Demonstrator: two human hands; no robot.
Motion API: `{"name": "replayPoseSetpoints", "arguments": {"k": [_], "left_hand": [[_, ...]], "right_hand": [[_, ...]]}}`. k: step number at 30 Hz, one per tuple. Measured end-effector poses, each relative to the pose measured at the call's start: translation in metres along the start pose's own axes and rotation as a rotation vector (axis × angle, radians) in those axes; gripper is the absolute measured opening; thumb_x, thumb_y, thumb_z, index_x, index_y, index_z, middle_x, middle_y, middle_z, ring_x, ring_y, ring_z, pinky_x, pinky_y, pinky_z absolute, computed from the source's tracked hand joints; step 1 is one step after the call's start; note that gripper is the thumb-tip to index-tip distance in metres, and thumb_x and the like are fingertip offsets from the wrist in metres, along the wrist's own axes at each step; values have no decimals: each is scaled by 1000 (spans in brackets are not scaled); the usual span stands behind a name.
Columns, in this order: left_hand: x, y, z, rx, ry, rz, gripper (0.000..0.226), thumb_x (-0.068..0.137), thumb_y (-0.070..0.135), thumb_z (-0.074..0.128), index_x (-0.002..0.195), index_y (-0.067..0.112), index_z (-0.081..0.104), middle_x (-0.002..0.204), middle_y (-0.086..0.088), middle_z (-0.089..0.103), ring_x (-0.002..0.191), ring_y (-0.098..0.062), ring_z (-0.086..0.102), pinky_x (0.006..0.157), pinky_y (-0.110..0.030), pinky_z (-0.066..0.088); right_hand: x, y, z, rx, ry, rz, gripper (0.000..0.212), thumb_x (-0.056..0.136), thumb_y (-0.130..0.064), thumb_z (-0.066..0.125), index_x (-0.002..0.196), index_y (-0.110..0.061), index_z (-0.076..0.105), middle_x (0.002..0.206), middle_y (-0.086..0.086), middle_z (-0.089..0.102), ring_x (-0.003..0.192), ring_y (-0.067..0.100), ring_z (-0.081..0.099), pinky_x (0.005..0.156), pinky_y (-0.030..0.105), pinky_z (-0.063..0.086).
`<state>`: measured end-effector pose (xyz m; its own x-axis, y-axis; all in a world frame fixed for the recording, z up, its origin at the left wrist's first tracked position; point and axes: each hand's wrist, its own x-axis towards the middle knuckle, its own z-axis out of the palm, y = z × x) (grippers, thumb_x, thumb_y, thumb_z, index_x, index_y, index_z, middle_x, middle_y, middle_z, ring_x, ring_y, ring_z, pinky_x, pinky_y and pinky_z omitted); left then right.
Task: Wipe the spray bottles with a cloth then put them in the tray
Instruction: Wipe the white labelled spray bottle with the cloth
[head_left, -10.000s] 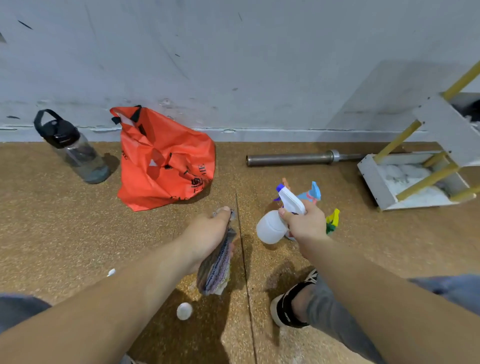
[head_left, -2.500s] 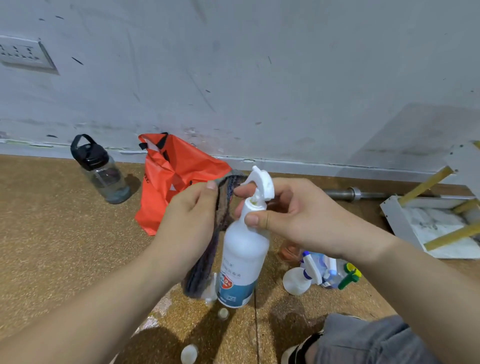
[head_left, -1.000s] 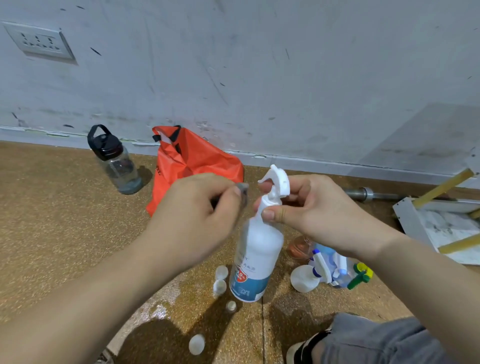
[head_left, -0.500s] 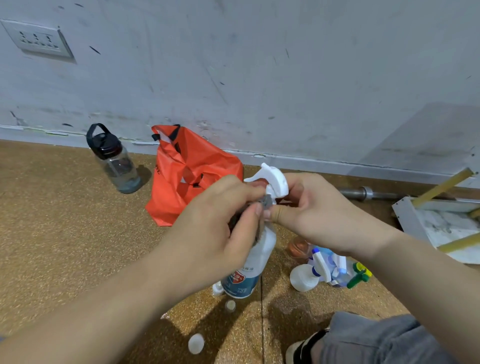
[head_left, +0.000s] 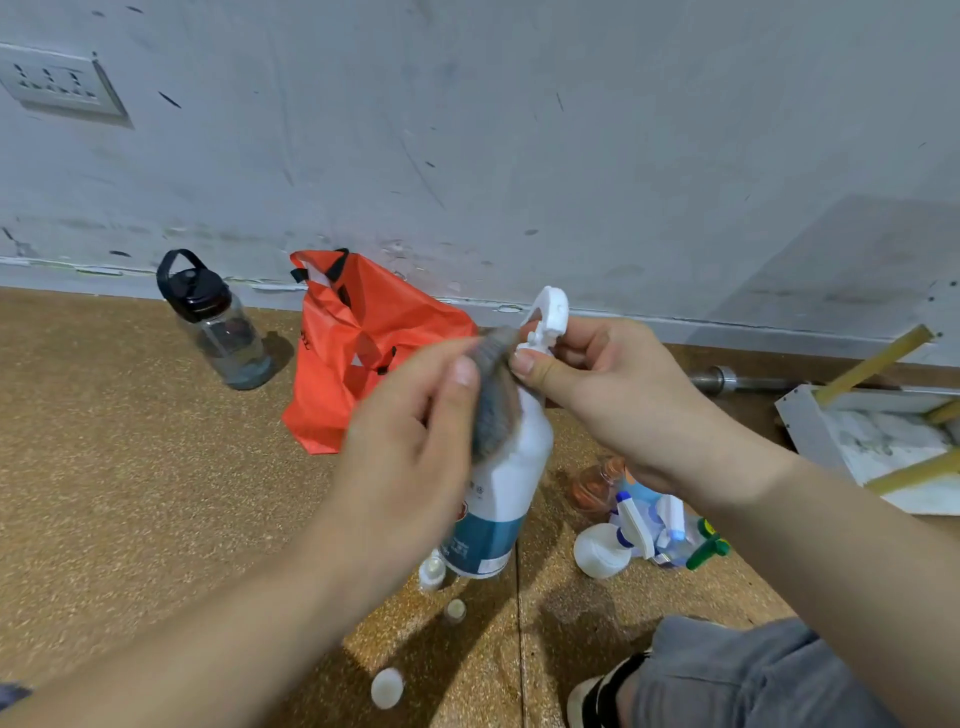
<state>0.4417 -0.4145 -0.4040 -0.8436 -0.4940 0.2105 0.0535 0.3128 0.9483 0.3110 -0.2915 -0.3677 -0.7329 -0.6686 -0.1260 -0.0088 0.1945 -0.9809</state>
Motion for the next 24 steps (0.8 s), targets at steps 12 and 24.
{"name": "replayPoseSetpoints", "arguments": {"k": [12, 24], "left_hand": [[-1, -30, 16, -311, -32, -605, 35, 111, 48, 33, 112, 43, 67, 101, 22, 77, 97, -4, 71, 104, -39, 51], [-1, -40, 17, -103, 1, -138, 32, 111, 40, 41, 139, 46, 55, 126, 18, 68, 121, -2, 61, 108, -43, 49]], "right_hand": [[3, -7, 5, 2, 229, -21, 9, 97, -13, 70, 89, -16, 73, 94, 17, 77, 83, 15, 69, 80, 36, 56], [12, -3, 16, 44, 279, 2, 22, 98, -6, 66, 78, -16, 69, 72, -3, 71, 70, 10, 64, 72, 30, 54]]}}
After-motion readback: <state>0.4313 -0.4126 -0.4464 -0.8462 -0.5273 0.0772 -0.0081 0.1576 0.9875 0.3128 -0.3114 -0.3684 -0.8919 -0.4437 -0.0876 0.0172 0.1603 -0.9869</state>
